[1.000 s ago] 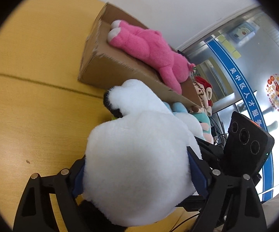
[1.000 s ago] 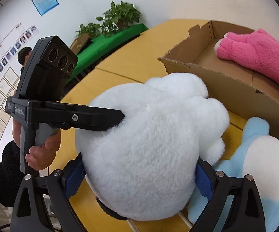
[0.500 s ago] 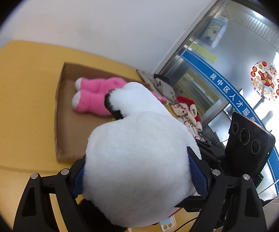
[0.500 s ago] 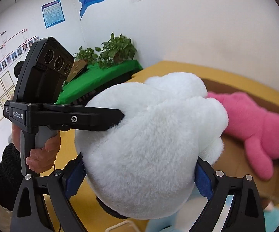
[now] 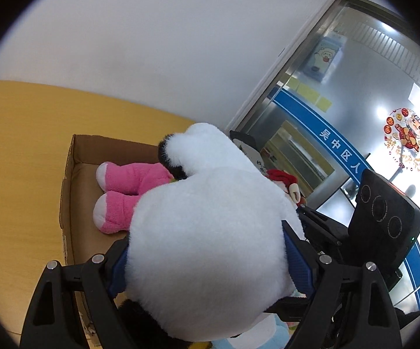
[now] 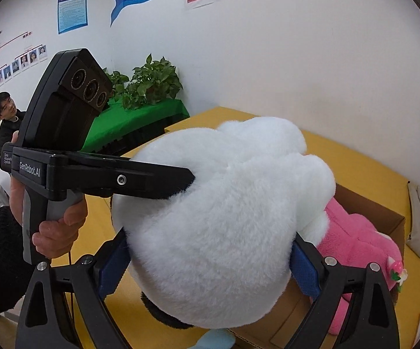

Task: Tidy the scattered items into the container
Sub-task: 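Carry the panda over the box and release it beside the pink bear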

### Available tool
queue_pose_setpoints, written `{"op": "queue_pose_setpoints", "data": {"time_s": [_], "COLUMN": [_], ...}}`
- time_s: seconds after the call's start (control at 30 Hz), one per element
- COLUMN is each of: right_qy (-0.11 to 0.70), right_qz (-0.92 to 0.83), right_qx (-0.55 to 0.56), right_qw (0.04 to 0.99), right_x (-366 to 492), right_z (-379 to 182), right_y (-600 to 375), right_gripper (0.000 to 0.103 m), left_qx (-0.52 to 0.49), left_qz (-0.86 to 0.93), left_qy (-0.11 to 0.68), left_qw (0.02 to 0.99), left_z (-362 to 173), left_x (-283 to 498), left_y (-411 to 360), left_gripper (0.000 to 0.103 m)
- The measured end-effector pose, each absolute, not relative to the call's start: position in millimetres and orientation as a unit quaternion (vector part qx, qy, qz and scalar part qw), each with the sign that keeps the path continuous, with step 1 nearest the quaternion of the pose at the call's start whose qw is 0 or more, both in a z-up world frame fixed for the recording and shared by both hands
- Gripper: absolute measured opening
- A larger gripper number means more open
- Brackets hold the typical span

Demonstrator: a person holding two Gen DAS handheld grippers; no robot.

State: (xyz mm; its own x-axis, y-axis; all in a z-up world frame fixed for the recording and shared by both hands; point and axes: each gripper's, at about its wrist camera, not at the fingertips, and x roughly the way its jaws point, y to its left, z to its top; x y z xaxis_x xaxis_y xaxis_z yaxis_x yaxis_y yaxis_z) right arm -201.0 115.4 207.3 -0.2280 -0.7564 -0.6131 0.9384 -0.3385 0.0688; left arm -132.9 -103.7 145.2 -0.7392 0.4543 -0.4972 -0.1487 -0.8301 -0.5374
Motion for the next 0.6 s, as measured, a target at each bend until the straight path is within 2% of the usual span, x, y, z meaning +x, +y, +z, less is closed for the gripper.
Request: {"op": "queue_pose_setpoints", "data": {"time_s": [0.33, 0.6], "right_qy": [0.163, 0.141], "right_qz": [-0.732, -0.72], "right_qx": [0.37, 0.37], "right_qw": [0.549, 0.57], "right_x": [-245.6, -257.6], "right_z": [123.1, 118.4], "right_y": [82.1, 62.5], "right_gripper": [0.096, 0.095], "left_qx": [-0.401, -0.393], "left_qz": [0.864, 0.876], "left_qy": [-0.277, -0.266], "left_qw": [0.126, 0.085], "left_z": [55.1, 58.0], "left_x": [-168.9, -156.7], "left_y": [-120.7, -138.5], "left_gripper": [0.087, 0.087]}}
